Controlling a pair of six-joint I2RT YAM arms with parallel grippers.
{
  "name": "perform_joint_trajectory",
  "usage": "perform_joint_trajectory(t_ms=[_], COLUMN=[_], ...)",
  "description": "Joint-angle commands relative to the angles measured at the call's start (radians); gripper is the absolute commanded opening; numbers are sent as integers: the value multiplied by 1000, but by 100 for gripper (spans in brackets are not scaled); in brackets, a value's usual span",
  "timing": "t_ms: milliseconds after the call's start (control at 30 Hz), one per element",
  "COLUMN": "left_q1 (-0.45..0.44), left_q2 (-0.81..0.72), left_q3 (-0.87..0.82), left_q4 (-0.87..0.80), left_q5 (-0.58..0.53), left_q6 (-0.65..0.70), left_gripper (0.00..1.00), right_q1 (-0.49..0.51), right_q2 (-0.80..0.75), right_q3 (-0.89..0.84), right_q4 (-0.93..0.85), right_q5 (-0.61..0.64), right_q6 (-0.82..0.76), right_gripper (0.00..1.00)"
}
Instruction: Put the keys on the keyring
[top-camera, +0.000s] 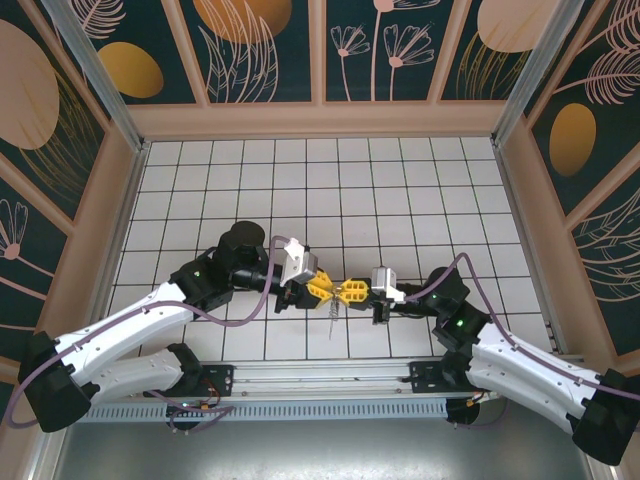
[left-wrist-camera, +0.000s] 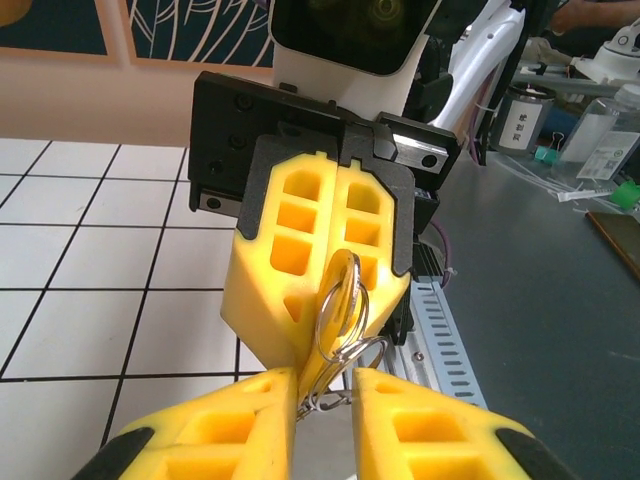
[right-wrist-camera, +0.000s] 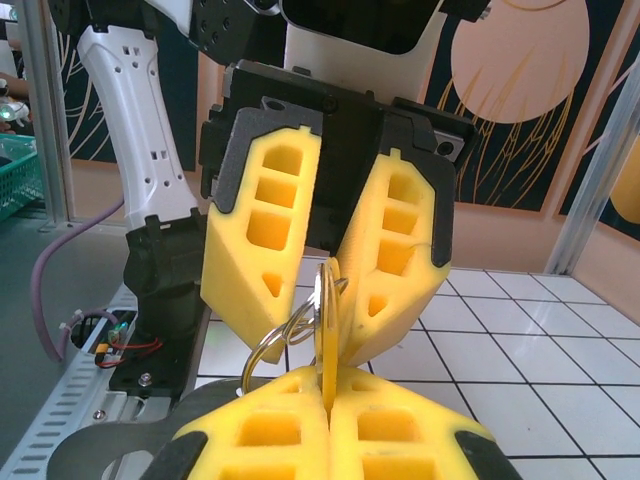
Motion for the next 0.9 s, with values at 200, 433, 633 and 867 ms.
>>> perform_joint_trajectory(t_ms=[200, 433, 633, 867], left_q1=[-12, -14, -14, -14], left_q2=[20, 18, -14, -26], left_q3=[-9, -12, -44, -58], left_q4=[55, 57, 114, 131], left_q5=[44, 32, -4, -60], left_q6=[-14, -16, -53, -67], left_gripper=[8, 0, 0, 0], right_q1=[-1, -1, -1, -2], right_q2=[9, 12, -8, -44], right_q3=[37, 35, 31, 25], right_q4=[82, 95, 83, 52], right_q5=[3, 5, -3, -6], right_q6=[10, 11, 10, 8], right_gripper=[0, 0, 0, 0])
